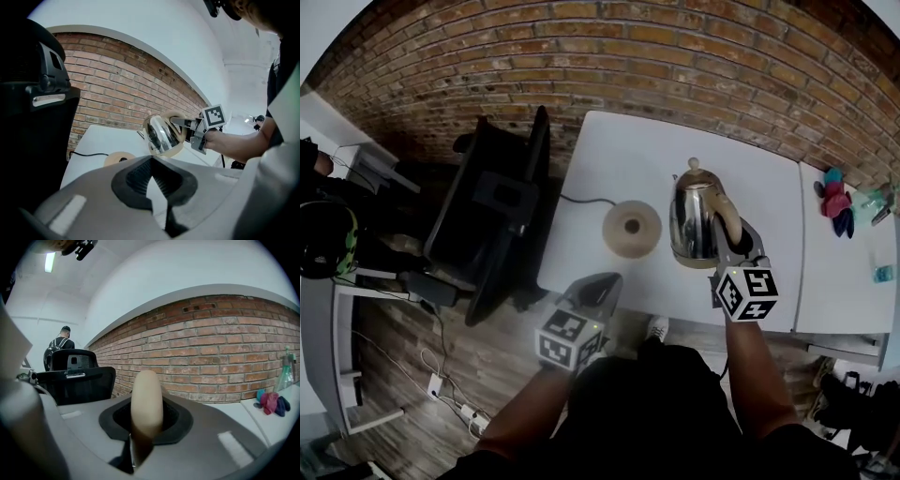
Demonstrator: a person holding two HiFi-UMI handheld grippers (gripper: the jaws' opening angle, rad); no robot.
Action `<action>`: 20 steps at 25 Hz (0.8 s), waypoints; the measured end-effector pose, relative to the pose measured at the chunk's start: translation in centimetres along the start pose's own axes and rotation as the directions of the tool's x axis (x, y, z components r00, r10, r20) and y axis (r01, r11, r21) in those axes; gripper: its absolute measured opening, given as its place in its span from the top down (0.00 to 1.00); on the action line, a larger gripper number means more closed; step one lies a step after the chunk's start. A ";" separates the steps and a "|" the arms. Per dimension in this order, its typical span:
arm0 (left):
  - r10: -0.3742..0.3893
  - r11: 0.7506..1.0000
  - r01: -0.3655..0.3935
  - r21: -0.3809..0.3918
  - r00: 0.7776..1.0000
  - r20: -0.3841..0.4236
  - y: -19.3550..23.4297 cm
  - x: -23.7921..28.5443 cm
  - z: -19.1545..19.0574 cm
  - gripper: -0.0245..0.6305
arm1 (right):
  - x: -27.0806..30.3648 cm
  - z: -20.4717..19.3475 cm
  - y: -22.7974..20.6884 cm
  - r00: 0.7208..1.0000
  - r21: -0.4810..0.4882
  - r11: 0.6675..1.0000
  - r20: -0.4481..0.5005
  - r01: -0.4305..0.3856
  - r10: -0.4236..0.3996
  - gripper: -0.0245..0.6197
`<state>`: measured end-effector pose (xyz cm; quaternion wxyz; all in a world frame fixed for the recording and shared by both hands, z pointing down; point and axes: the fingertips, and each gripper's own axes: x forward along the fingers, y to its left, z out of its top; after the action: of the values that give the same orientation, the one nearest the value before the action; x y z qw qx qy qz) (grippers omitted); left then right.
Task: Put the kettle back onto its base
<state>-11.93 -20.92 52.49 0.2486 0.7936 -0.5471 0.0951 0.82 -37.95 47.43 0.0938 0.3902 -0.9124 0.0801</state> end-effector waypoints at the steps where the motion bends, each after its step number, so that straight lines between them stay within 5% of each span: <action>1: 0.007 1.000 -0.007 -0.005 1.000 -0.002 0.2 -0.4 -0.2 0.96 | 0.2 0.1 0.7 1.000 -0.002 1.000 0.001 -0.012 0.012 0.83; 20: 0.122 0.991 -0.121 -0.066 0.992 0.018 4.1 -5.4 -1.9 0.96 | 5.9 2.2 11.5 0.979 -0.014 0.980 0.026 -0.200 0.201 0.84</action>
<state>-17.56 -16.68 53.01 0.2616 0.7515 -0.5999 0.0835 -11.79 -34.67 45.86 0.0751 0.2968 -0.9487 0.0787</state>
